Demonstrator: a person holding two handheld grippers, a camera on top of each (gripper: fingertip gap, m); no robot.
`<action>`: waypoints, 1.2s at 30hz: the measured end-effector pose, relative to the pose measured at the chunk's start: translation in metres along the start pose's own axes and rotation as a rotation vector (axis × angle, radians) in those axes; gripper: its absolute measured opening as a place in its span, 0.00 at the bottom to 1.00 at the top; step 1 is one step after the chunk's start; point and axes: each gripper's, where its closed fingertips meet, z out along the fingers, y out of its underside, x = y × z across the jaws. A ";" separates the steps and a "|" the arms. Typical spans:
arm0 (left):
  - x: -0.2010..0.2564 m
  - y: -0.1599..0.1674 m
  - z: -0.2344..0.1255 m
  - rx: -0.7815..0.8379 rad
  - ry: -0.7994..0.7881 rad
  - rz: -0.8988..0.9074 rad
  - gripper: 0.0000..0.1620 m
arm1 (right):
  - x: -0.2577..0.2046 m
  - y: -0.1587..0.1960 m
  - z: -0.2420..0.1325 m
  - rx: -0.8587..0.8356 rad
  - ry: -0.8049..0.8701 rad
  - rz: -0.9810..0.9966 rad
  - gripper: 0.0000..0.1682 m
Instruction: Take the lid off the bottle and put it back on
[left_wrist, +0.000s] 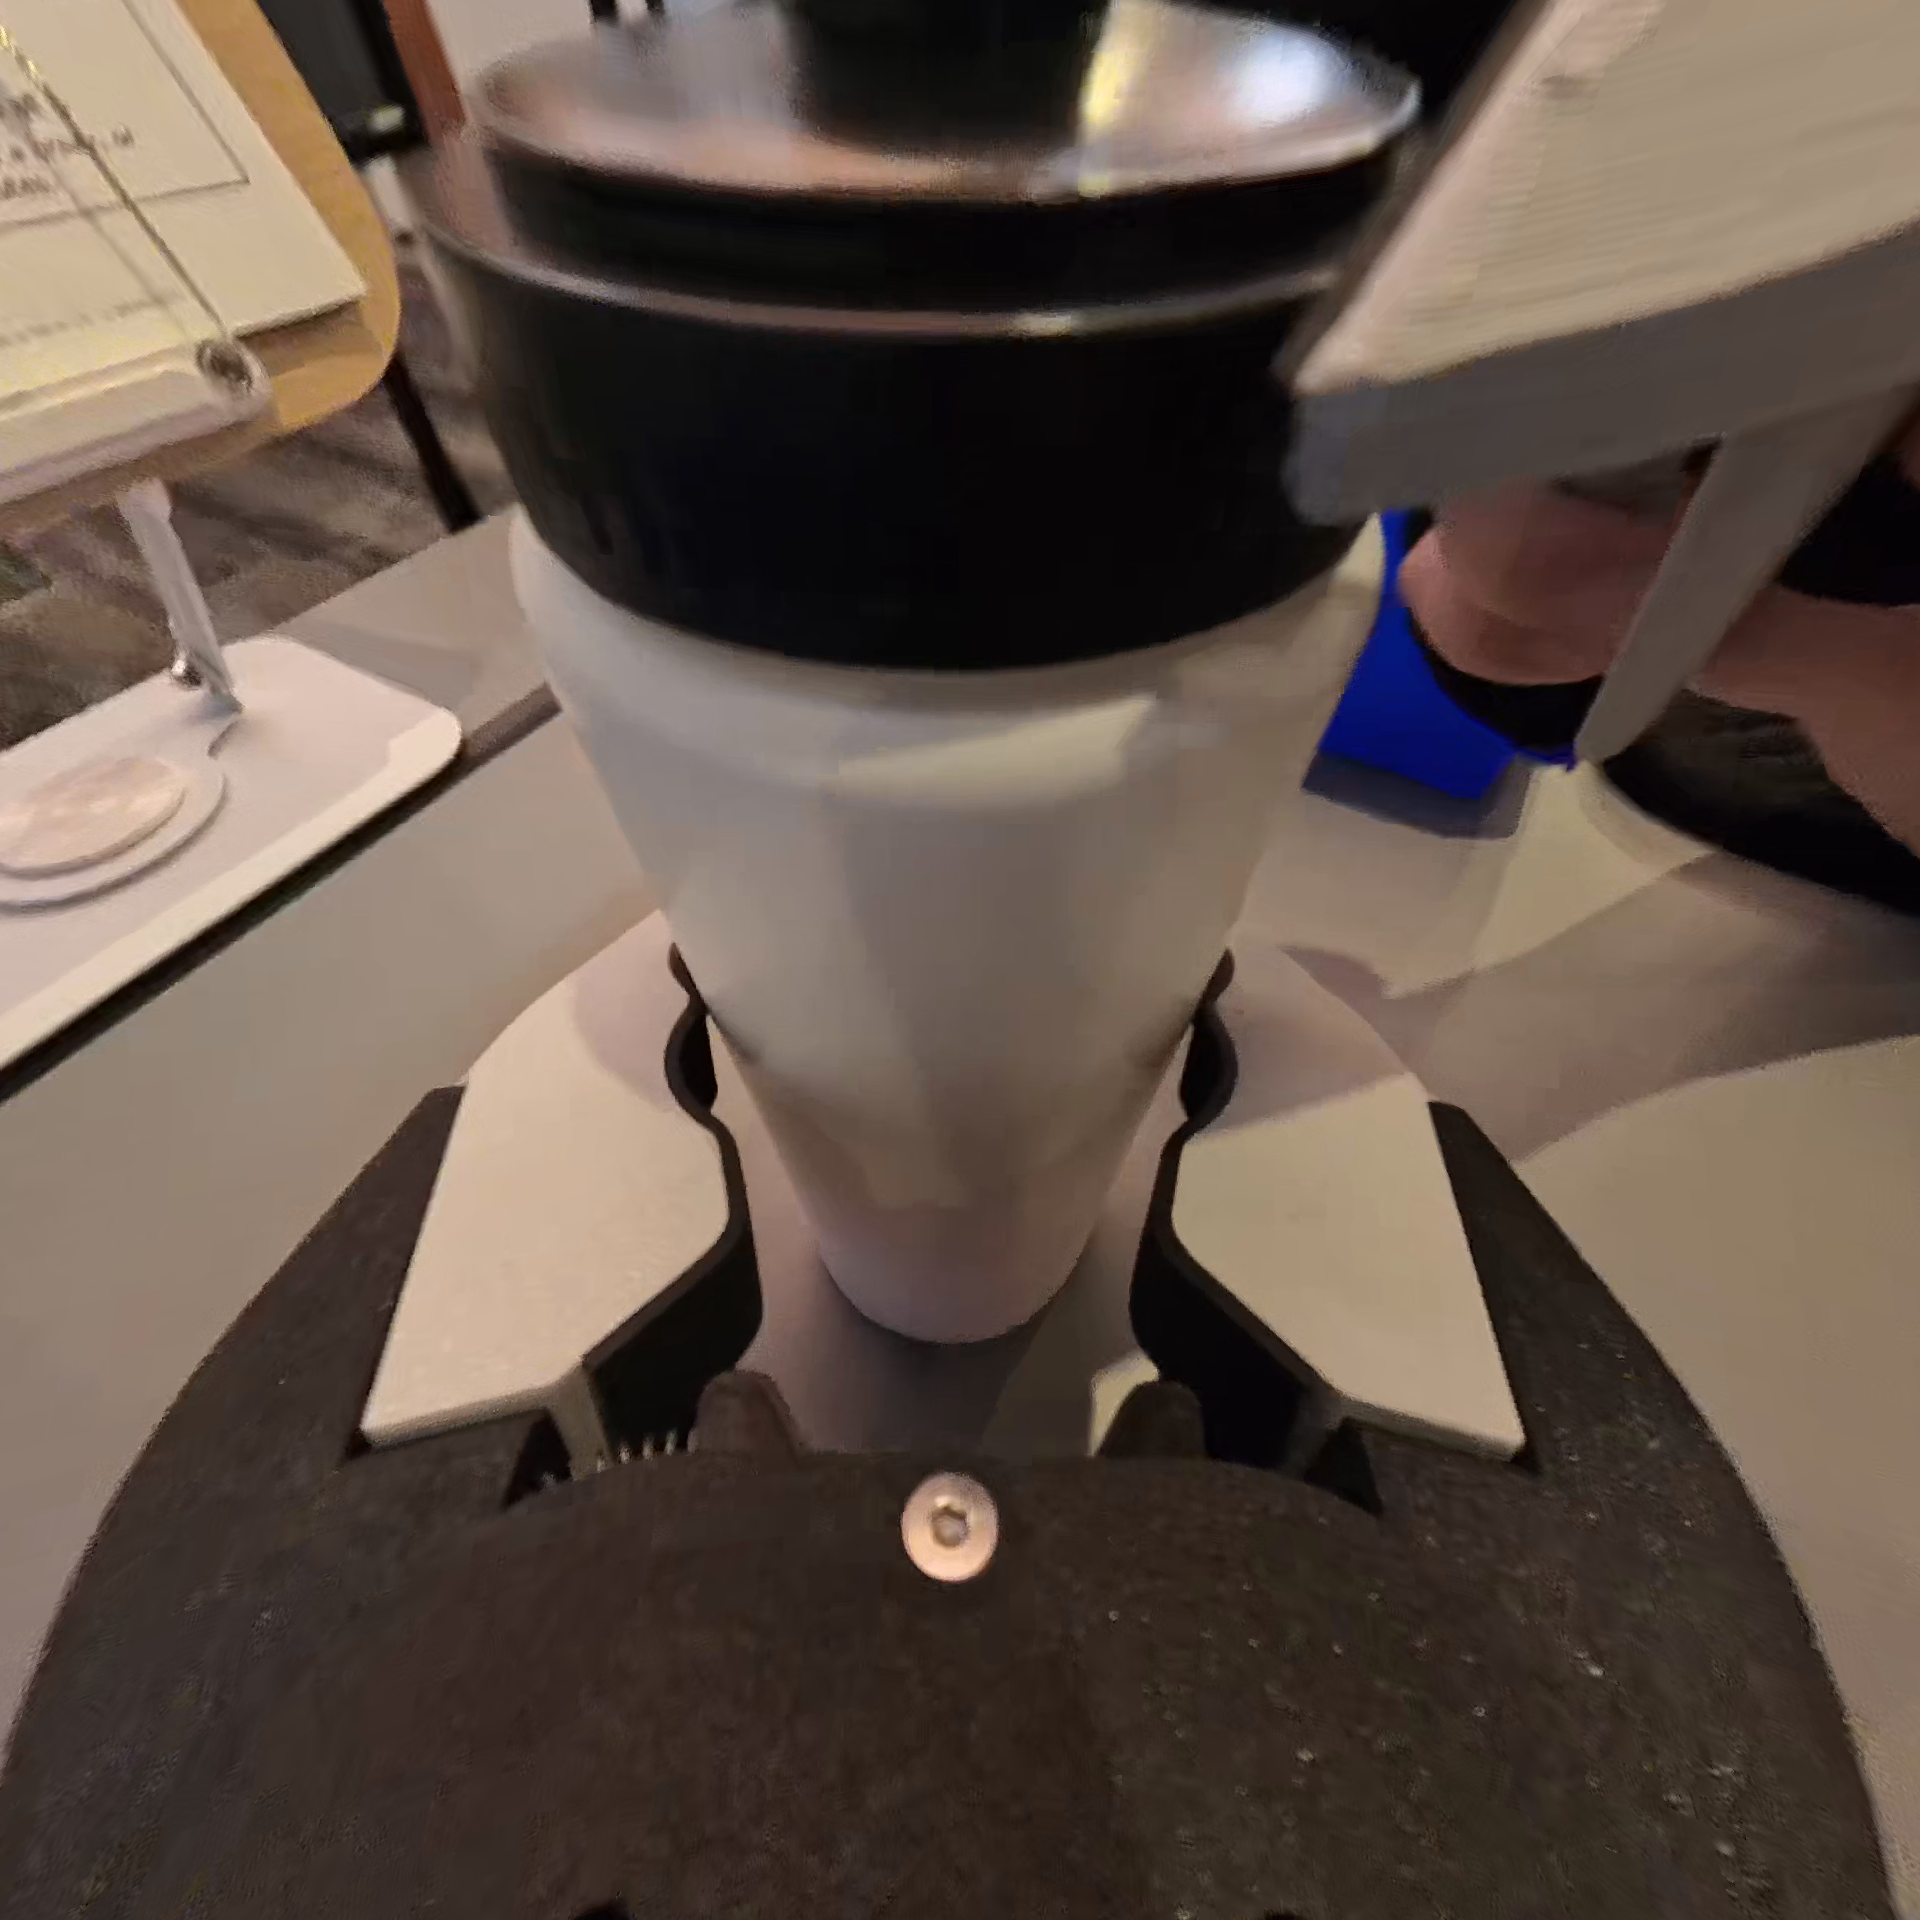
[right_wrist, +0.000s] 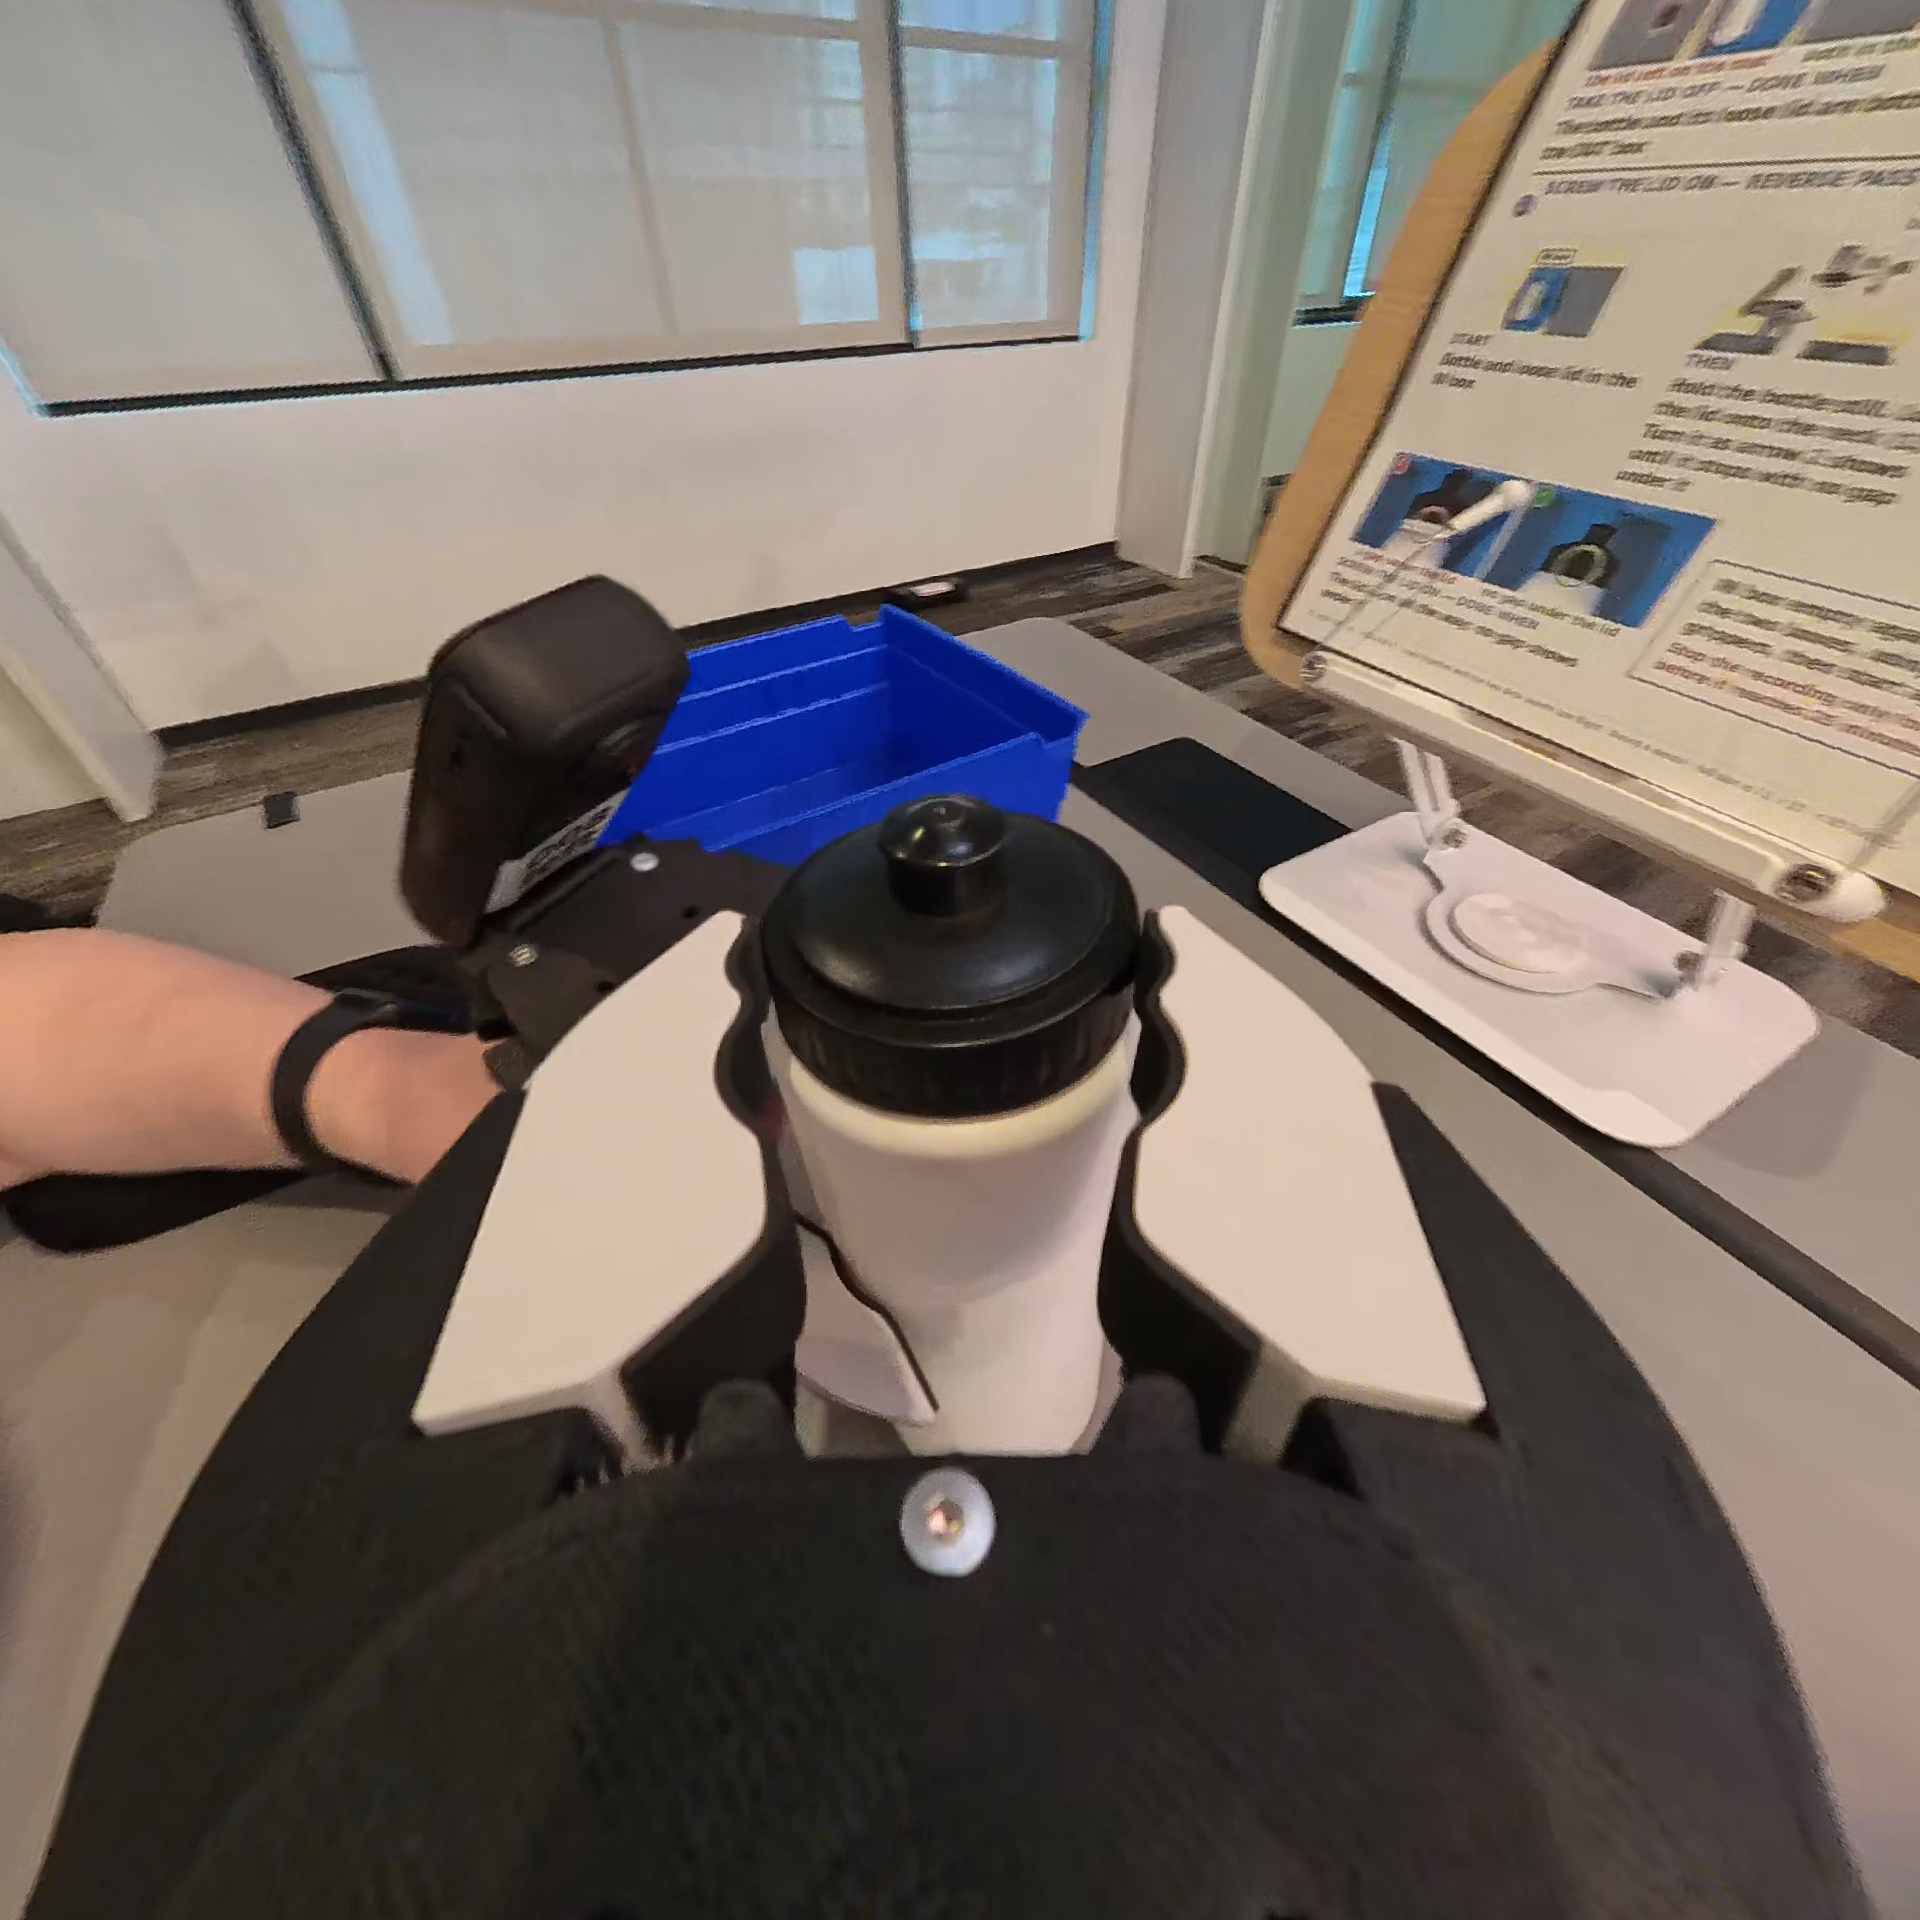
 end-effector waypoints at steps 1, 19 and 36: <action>0.002 -0.005 0.000 0.045 0.033 -0.003 0.58 | -0.004 0.000 0.001 -0.005 -0.055 -0.006 0.42; 0.027 -0.005 0.002 0.054 0.211 0.013 0.63 | -0.018 0.002 -0.006 0.045 -0.341 -0.066 0.42; 0.016 -0.003 0.002 0.017 0.154 -0.018 0.63 | -0.012 0.004 -0.005 -0.024 -0.236 -0.119 0.40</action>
